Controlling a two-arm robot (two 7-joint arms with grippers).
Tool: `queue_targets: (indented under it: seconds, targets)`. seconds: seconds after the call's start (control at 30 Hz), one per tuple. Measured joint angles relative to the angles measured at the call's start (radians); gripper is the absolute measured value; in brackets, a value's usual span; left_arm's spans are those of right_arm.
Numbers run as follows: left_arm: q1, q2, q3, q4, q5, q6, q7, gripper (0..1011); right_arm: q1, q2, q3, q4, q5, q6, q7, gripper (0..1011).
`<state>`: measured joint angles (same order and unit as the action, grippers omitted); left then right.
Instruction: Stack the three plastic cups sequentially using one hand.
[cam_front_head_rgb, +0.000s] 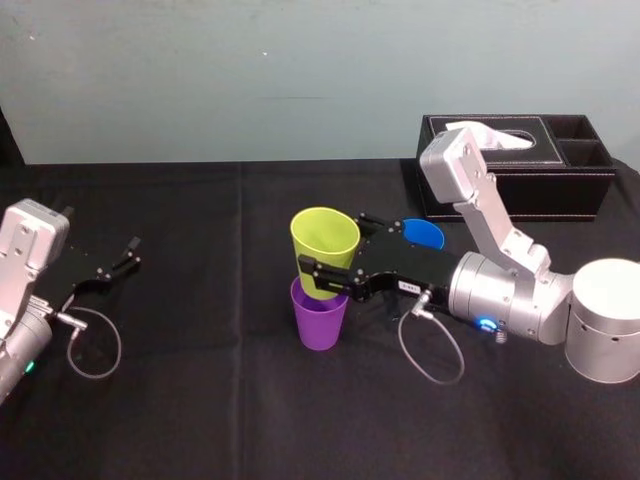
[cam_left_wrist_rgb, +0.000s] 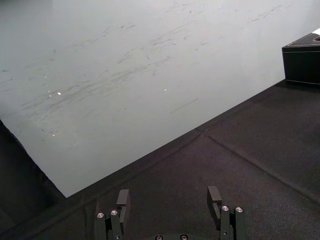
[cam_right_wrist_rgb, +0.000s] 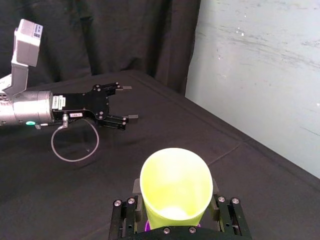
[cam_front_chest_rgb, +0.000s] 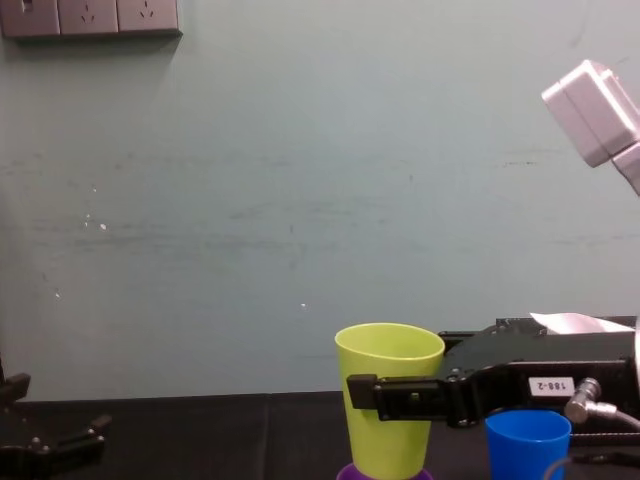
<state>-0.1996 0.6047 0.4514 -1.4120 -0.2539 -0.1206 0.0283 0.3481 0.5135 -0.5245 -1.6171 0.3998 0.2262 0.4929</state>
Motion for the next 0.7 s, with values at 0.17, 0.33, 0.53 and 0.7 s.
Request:
queue_targets:
  seconds: [0.17, 0.33, 0.53, 0.7]
  targets:
    - [0.000, 0.000, 0.000, 0.000, 0.000, 0.000, 0.000, 1010, 0.001, -0.004, -0.003, 0.004, -0.005, -0.002, 0.001, 735]
    - [0.000, 0.000, 0.000, 0.000, 0.000, 0.000, 0.000, 1010, 0.001, -0.006, -0.005, 0.009, -0.008, -0.004, 0.002, 735]
    - [0.000, 0.000, 0.000, 0.000, 0.000, 0.000, 0.000, 1010, -0.002, -0.009, -0.008, 0.014, -0.014, -0.007, 0.004, 735]
    - [0.000, 0.000, 0.000, 0.000, 0.000, 0.000, 0.000, 1010, -0.004, -0.013, -0.010, 0.018, -0.019, -0.009, 0.004, 735]
